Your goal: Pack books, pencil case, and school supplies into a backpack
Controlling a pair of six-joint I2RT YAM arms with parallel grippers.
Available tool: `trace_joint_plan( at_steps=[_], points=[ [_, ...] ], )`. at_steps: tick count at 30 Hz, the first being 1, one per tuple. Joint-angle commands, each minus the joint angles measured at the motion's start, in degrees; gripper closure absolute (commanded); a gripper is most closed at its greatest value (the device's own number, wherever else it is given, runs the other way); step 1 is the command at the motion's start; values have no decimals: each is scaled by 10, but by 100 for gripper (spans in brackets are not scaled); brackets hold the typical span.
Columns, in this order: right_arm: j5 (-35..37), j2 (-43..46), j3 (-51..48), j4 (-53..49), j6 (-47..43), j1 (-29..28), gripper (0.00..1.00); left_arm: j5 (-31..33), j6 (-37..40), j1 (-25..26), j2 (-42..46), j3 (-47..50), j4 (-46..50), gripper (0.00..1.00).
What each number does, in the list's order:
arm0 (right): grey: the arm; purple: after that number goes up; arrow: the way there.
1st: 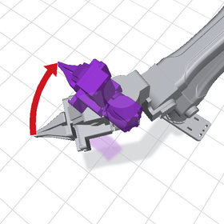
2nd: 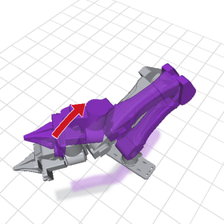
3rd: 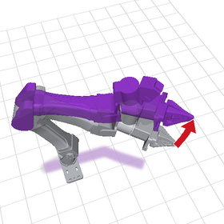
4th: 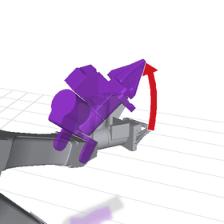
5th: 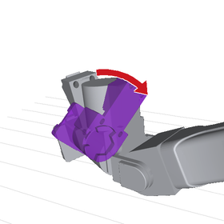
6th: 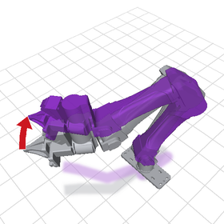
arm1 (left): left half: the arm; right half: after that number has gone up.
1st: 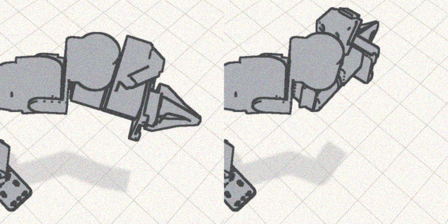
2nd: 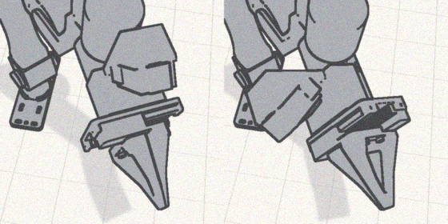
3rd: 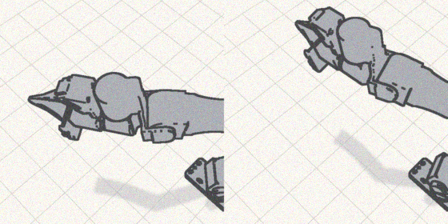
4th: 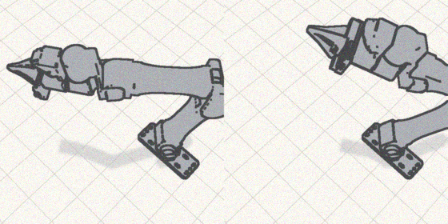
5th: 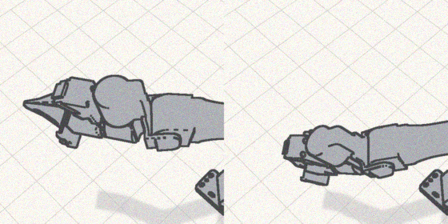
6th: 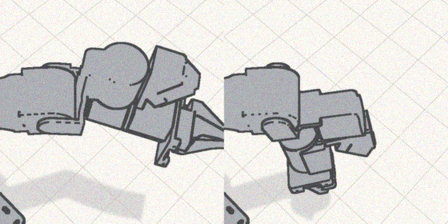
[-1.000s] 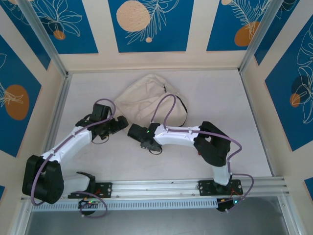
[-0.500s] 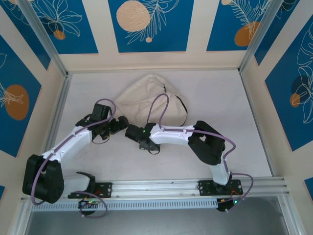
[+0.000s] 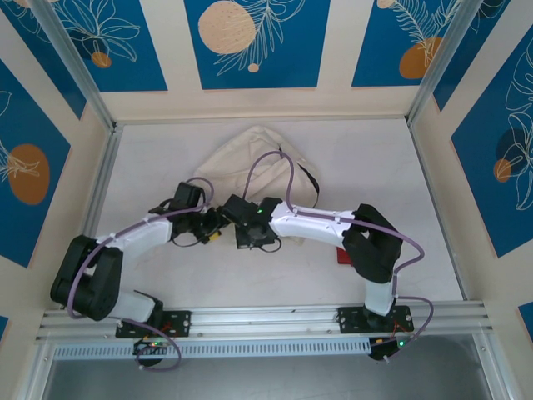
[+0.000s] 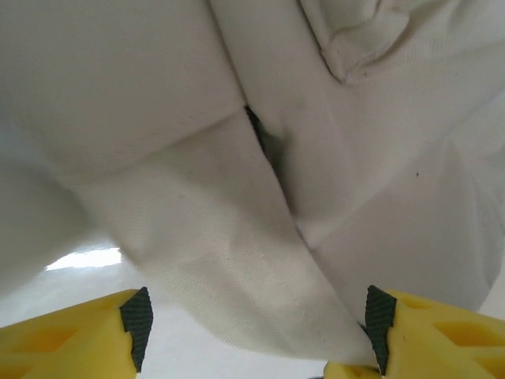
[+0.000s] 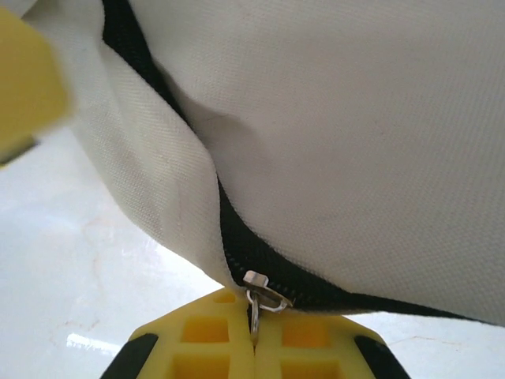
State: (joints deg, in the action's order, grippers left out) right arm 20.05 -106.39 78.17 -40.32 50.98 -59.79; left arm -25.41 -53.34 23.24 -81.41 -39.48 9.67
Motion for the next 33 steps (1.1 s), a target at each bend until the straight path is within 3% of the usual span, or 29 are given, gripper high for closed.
trace_joint_plan(
  at_steps=[1, 8, 19, 21, 33],
  points=[
    [-69, 19, -10, 0, -48, 3, 100, -20, -35, 20, -28, -10, -57, 35],
    [-87, 23, -21, -19, -39, 15, 100, 9, -45, 39, -67, -31, -59, 50],
    [-32, 20, -24, -101, -34, 25, 100, 83, -32, 39, -90, -45, -28, 95],
    [-21, 24, -31, -115, -38, 30, 100, 96, -23, 39, -93, -47, -19, 100],
    [5, 76, -89, -130, -48, 85, 97, 125, -4, 37, -95, -52, -2, 100]
  ],
)
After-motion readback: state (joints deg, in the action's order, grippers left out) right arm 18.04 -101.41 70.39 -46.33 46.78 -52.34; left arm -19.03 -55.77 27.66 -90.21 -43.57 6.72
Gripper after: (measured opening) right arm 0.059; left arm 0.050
